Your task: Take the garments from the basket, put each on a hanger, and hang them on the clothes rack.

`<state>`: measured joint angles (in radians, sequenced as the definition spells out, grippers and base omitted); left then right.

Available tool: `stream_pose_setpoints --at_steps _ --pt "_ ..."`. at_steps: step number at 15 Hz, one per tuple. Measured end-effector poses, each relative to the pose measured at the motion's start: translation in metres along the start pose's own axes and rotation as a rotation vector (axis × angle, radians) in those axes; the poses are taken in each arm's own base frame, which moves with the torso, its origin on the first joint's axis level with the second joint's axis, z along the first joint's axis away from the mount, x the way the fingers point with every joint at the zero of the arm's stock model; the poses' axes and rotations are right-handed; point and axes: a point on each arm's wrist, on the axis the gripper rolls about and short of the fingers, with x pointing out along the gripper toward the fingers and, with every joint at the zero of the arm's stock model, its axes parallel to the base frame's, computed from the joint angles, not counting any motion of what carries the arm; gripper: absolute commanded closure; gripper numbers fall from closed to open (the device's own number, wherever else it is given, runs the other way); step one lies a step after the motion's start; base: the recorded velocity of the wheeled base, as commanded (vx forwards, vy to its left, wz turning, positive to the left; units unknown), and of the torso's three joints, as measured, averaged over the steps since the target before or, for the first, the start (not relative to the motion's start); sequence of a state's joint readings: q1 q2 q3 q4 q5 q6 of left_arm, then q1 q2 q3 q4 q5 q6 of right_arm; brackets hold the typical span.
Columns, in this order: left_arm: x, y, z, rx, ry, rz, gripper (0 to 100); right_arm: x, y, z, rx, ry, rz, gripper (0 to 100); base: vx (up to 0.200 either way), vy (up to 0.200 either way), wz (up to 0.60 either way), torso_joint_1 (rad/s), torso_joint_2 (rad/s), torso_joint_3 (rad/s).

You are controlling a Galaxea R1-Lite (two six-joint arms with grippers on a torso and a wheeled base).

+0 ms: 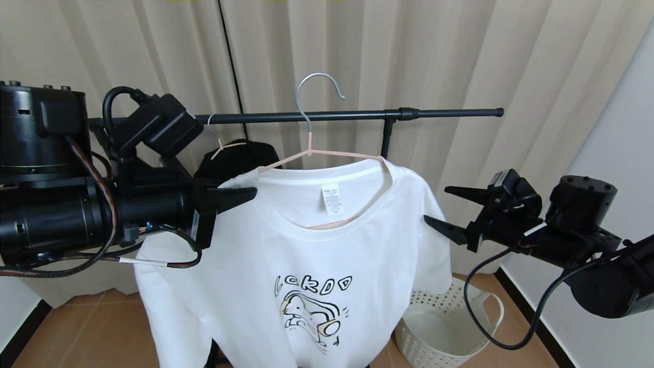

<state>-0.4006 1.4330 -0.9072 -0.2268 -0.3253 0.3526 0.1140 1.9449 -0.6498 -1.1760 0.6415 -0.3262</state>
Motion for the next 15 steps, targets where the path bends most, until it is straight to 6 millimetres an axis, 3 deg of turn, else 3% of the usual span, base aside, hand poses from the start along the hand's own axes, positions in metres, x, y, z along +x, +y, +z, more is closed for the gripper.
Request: stream_pose_setpoints --at_steps 6,15 --pt "0.007 0.008 -0.014 -0.055 0.065 0.047 100 -0.008 0.012 0.021 -0.029 -0.043 0.018 0 0.0 0.0 0.0 0.0 0.0 0.0" --pt "0.045 0.019 -0.042 -0.145 0.185 0.167 100 -0.017 0.026 0.041 -0.059 -0.089 0.033 0 0.0 0.0 0.0 0.0 0.0 0.0"
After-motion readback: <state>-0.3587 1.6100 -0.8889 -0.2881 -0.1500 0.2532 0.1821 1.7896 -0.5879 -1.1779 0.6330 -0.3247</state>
